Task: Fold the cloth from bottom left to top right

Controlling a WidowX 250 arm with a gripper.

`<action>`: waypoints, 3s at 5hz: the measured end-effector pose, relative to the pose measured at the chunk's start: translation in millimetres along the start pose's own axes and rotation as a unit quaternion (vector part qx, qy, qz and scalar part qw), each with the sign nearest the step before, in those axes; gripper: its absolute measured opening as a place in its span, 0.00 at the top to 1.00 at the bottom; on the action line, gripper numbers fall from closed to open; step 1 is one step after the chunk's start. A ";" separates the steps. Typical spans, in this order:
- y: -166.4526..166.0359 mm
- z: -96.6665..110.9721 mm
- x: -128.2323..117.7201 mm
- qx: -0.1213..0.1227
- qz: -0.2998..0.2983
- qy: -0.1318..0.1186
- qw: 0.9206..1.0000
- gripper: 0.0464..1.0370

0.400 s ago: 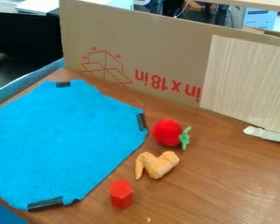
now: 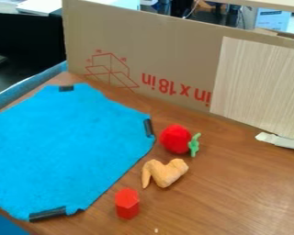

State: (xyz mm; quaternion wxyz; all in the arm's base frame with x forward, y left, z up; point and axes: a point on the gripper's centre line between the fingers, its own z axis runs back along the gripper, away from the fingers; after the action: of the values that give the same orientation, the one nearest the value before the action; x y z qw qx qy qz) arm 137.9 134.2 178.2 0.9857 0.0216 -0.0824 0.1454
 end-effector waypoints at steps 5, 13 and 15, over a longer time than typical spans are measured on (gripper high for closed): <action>124.1 -124.8 76.1 -0.001 0.230 -0.106 0.967 0.04; 149.4 -195.1 76.4 0.095 0.238 -0.097 0.962 0.09; 140.2 -197.4 79.2 0.067 0.250 -0.072 0.963 0.65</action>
State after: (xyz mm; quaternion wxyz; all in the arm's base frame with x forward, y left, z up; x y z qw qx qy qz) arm 202.8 303.9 -0.4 0.9056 0.0768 -0.1458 0.3908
